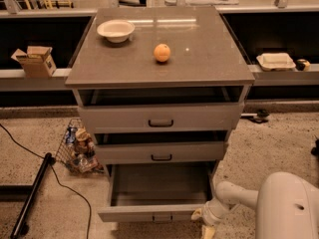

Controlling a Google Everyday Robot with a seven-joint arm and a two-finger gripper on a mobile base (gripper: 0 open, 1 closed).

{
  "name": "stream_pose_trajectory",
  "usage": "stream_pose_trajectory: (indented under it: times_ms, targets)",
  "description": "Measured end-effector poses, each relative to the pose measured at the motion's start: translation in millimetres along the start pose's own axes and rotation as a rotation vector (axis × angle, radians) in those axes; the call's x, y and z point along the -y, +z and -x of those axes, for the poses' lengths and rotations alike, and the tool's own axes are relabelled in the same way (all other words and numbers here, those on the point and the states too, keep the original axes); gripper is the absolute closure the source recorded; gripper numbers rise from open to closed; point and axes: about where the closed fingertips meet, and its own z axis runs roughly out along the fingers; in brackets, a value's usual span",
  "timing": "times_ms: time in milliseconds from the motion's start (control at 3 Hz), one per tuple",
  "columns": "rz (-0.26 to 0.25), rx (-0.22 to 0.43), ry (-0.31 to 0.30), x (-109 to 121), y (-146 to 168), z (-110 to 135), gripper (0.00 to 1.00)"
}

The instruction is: Close bottom drawer

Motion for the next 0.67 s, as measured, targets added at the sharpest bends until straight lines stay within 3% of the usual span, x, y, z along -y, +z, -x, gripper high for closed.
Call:
stream_pose_trajectory:
  times_ms: [333, 667]
  targets:
    - [0.0, 0.0, 0.0, 0.0, 0.0, 0.0, 0.0]
    - [-0.002, 0.006, -0.009, 5.3, 1.8, 0.0, 0.0]
